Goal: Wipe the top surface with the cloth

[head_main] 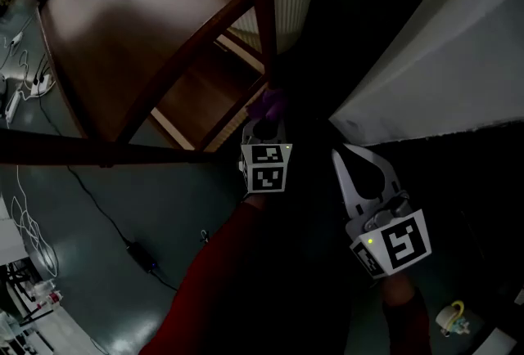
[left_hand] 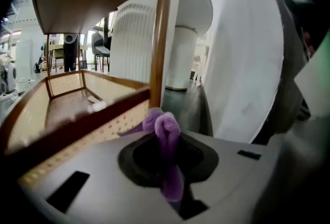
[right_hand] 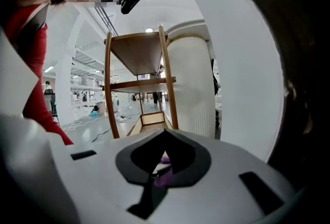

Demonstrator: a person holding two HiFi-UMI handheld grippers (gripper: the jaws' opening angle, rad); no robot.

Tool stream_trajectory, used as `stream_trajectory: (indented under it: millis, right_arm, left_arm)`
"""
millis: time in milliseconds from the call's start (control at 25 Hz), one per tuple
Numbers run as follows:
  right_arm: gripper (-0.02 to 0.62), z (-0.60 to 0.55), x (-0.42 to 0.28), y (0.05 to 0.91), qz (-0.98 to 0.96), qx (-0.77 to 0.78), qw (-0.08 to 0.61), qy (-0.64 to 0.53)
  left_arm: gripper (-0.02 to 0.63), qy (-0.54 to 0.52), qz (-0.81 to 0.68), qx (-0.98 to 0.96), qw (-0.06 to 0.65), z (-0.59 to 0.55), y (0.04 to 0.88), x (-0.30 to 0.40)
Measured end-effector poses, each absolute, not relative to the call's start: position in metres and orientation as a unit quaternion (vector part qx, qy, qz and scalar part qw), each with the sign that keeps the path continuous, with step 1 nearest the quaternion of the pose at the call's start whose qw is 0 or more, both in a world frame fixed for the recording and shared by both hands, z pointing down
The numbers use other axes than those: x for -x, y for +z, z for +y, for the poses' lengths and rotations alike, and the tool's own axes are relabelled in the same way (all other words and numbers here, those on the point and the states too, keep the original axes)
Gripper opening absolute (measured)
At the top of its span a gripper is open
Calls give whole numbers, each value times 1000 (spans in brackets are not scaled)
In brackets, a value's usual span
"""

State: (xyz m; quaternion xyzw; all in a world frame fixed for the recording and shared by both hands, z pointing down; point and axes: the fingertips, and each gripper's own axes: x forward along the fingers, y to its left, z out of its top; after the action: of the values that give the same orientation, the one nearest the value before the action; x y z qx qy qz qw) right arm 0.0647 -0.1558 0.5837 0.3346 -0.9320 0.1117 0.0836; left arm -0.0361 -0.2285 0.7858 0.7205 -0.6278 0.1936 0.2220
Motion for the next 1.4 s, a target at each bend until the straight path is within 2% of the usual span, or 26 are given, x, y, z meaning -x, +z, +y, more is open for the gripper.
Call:
stream_trajectory:
  millis: [320, 480, 680, 840, 1040, 1400]
  right_arm:
    - [12, -139, -61, 464, -930, -320, 104, 147]
    - [12, -128, -46, 398, -932, -313, 99, 153]
    - [12, -111, -28, 345, -937, -301, 98, 150]
    - [12, -103, -16, 326, -939, -295, 99, 145]
    - [12, -101, -18, 329, -937, -302, 96, 147]
    - [12, -101, -18, 391, -937, -299, 105, 146]
  left_arm:
    - [52, 73, -677, -712, 172, -174, 518, 46]
    - [52, -32, -728, -678, 97, -124, 365, 78]
    - [53, -4, -757, -652, 30, -64, 282, 110]
    - [52, 11, -781, -624, 38, -50, 279, 135]
    - [52, 24, -777, -626, 69, -55, 317, 132]
    - [53, 114, -752, -635, 135, -66, 483, 136]
